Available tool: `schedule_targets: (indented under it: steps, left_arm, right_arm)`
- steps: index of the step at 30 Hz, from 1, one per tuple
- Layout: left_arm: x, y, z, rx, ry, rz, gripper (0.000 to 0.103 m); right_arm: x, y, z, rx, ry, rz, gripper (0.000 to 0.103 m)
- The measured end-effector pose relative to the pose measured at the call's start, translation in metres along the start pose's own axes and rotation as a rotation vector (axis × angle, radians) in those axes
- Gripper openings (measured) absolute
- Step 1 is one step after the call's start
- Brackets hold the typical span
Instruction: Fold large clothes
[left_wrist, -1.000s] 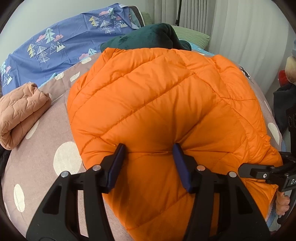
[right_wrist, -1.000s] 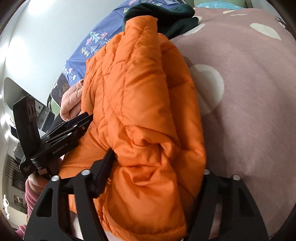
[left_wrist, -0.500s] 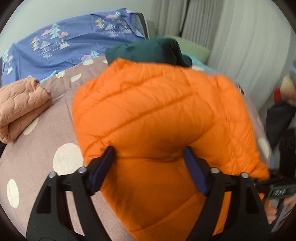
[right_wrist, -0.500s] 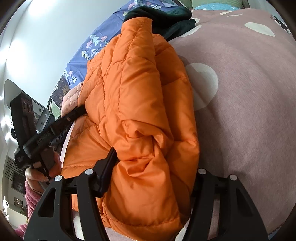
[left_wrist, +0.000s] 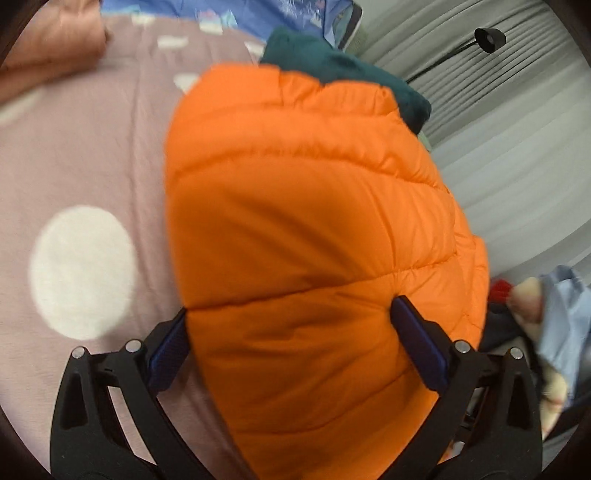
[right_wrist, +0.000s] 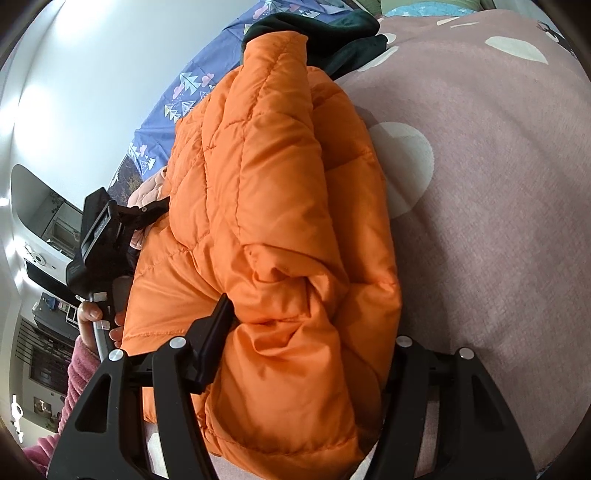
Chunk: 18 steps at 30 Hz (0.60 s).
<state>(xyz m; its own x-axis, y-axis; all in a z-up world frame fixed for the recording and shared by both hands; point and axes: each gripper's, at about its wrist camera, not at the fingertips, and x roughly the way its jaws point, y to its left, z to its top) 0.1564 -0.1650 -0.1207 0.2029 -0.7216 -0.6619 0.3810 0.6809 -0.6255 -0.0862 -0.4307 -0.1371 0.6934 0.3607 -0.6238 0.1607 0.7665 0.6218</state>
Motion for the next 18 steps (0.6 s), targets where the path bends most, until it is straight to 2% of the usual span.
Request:
schedule_targets:
  steps: [2, 6, 8, 12, 13, 15, 18]
  left_arm:
    - [0.009, -0.002, 0.004, 0.003, 0.026, -0.016, 0.101]
    - [0.019, -0.014, 0.010, 0.066, 0.032, 0.003, 0.101]
    - [0.017, -0.018, 0.009, 0.100, 0.015, 0.010, 0.095]
    - [0.001, -0.037, 0.000, 0.177, -0.044, 0.035, 0.070]
    - [-0.004, -0.043, -0.001, 0.198, -0.061, 0.041, 0.065]
    - [-0.017, -0.054, -0.003, 0.241, -0.098, 0.047, 0.060]
    - [-0.038, -0.063, -0.005, 0.269, -0.140, 0.032, 0.058]
  right_arm:
    - [0.001, 0.001, 0.001, -0.010, -0.003, -0.004, 0.062]
    - [0.000, 0.004, 0.000, -0.031, -0.012, -0.010, 0.057]
    - [-0.001, 0.005, 0.000, -0.037, -0.017, -0.009, 0.053]
    - [-0.011, 0.017, -0.001, -0.103, -0.060, -0.007, 0.035]
    - [-0.013, 0.022, -0.001, -0.132, -0.070, -0.013, 0.033]
    - [-0.019, 0.031, 0.000, -0.175, -0.087, -0.016, 0.031]
    - [-0.025, 0.034, 0.002, -0.172, -0.095, 0.014, 0.029]
